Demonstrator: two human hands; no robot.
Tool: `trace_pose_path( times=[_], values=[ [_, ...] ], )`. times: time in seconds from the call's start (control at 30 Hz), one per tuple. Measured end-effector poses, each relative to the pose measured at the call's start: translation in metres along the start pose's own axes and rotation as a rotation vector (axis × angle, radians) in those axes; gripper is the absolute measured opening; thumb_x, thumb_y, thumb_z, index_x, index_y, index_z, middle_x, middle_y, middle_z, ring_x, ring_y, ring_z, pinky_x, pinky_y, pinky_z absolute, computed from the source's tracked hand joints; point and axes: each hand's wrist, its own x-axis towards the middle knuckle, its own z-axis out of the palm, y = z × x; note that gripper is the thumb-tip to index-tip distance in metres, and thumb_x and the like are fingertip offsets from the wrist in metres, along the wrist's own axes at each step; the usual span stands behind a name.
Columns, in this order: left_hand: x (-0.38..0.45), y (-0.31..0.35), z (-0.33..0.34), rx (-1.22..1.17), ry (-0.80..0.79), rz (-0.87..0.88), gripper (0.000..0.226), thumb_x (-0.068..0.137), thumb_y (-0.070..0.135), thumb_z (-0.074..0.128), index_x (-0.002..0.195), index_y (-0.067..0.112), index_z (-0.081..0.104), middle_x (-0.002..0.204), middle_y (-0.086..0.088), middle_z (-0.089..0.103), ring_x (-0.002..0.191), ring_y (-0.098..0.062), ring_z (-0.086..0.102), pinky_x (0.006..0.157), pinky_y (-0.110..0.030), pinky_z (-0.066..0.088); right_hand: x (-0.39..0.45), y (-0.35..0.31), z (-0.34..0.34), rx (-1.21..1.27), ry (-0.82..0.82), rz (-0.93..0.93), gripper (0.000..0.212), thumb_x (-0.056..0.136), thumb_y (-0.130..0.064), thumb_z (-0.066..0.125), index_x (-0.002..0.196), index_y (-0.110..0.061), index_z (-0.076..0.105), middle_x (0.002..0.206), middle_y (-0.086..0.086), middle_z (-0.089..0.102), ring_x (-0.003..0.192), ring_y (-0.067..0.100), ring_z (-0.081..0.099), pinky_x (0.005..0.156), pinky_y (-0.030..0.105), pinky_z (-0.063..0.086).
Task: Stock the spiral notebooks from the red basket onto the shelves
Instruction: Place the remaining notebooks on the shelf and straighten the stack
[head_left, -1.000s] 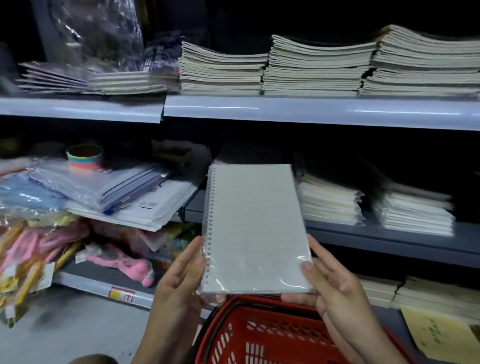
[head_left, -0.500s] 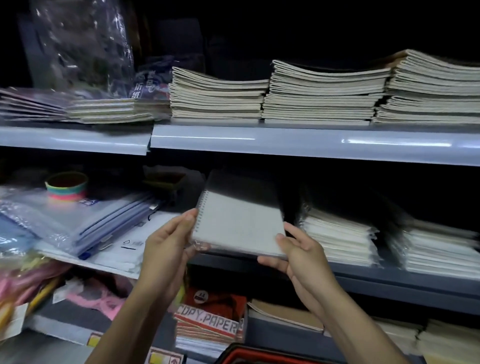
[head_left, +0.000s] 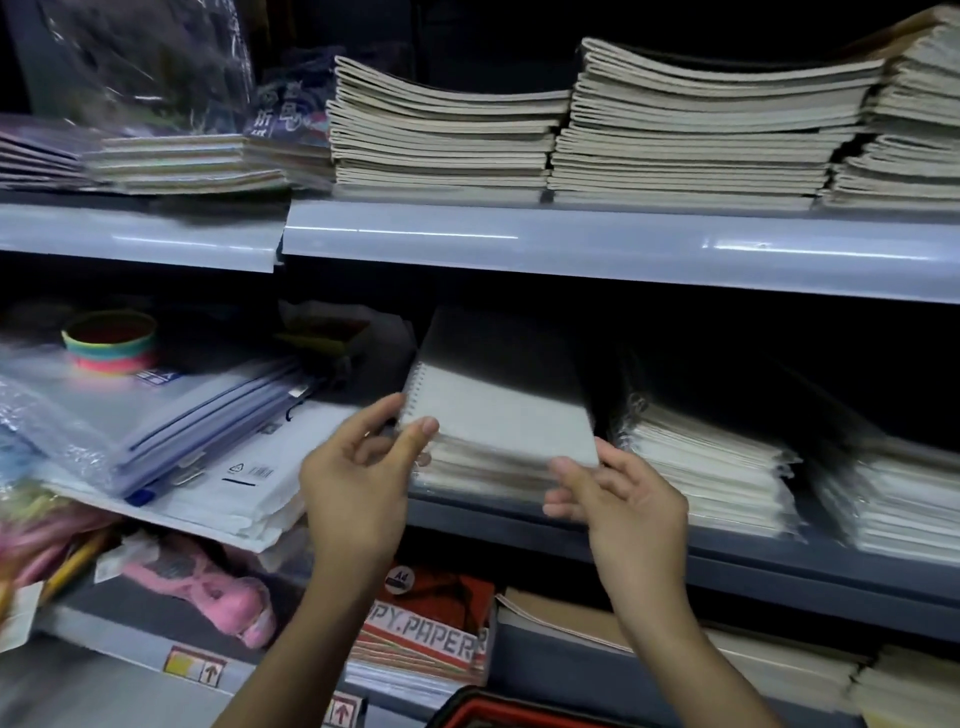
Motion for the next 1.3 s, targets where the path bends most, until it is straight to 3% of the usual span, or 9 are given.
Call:
trace_pose_path(
  times=[0.13,0.23,0.4,0.6,0.77,0.9,1.03,1.17,1.3],
  values=[
    [0.027,-0.016,0.02,0.077,0.038,0.059,0.034,0.085,0.032,0.077,0.118,0.025,0.072,0.088,-0.007,0.075,0.058,-0.01,0.064,0.061,-0.022,0.05,0.018,0.008,0.017,0.003,0.056,-0.023,0.056,0.087,-0.014,0.075,0.139,-0.012,0.054,0.073,0.011,0.075,0.059,0.026,0.069,0.059,0.026,0.059],
    [0.042,-0.023,0.031,0.16,0.061,0.14,0.035,0.088,0.033,0.075,0.121,0.022,0.071,0.112,0.008,0.067,0.08,-0.006,0.062,0.074,-0.015,0.051,0.03,0.016,0.025,0.0,0.104,-0.048,0.06,0.088,-0.016,0.075,0.143,-0.01,0.051,0.072,0.013,0.073,0.059,0.029,0.07,0.063,0.036,0.062],
    [0.049,-0.027,0.039,0.163,0.055,0.137,0.04,0.09,0.033,0.073,0.126,0.016,0.067,0.118,0.007,0.062,0.101,-0.008,0.064,0.089,-0.019,0.053,0.043,0.022,0.028,0.002,0.126,-0.029,0.064,0.088,-0.019,0.076,0.145,-0.011,0.048,0.07,0.013,0.072,0.059,0.032,0.07,0.061,0.039,0.061],
    [0.039,-0.026,0.028,0.194,0.069,0.156,0.045,0.089,0.039,0.072,0.132,0.025,0.062,0.125,0.006,0.061,0.07,-0.005,0.058,0.079,-0.029,0.057,0.03,0.014,0.014,-0.066,0.041,-0.067,0.068,0.092,-0.027,0.072,0.151,-0.02,0.039,0.075,0.013,0.073,0.061,0.027,0.07,0.066,0.041,0.063],
    [-0.001,-0.028,0.008,0.178,0.004,0.095,0.041,0.088,0.046,0.072,0.125,0.032,0.065,0.117,0.009,0.068,0.072,-0.013,0.06,0.072,-0.047,0.061,0.0,0.002,-0.015,-0.186,-0.044,-0.074,0.06,0.093,-0.03,0.07,0.147,-0.024,0.045,0.075,0.011,0.074,0.063,0.029,0.071,0.067,0.038,0.062],
    [-0.058,-0.035,-0.003,0.142,-0.053,-0.028,0.028,0.089,0.033,0.073,0.116,0.027,0.068,0.101,0.01,0.072,0.062,-0.012,0.057,0.051,-0.029,0.052,-0.036,0.006,-0.052,-0.301,-0.149,0.024,0.049,0.093,-0.026,0.068,0.14,-0.023,0.053,0.074,0.014,0.072,0.065,0.033,0.07,0.06,0.04,0.062],
    [-0.128,-0.061,-0.012,0.149,-0.174,-0.17,0.024,0.088,0.026,0.075,0.11,0.021,0.071,0.088,0.005,0.074,0.067,-0.011,0.063,0.058,-0.032,0.055,-0.08,0.032,-0.097,-0.386,-0.226,0.236,0.041,0.093,-0.02,0.068,0.133,-0.015,0.06,0.076,0.022,0.069,0.058,0.031,0.063,0.051,0.04,0.059],
    [-0.184,-0.111,-0.024,0.209,-0.28,-0.406,0.023,0.086,0.026,0.077,0.107,0.018,0.073,0.085,0.0,0.071,0.058,-0.008,0.06,0.054,-0.031,0.052,-0.123,0.063,-0.143,-0.517,-0.33,0.43,0.034,0.094,-0.022,0.068,0.127,-0.018,0.059,0.084,0.024,0.07,0.061,0.031,0.065,0.057,0.045,0.06],
    [-0.221,-0.166,-0.038,0.325,-0.302,-0.68,0.023,0.084,0.017,0.079,0.102,0.005,0.072,0.079,-0.005,0.066,0.05,-0.009,0.054,0.045,-0.021,0.049,-0.149,0.113,-0.177,-0.615,-0.296,0.639,0.036,0.094,-0.024,0.068,0.126,-0.008,0.061,0.084,0.025,0.067,0.06,0.028,0.062,0.059,0.045,0.06]
  ],
)
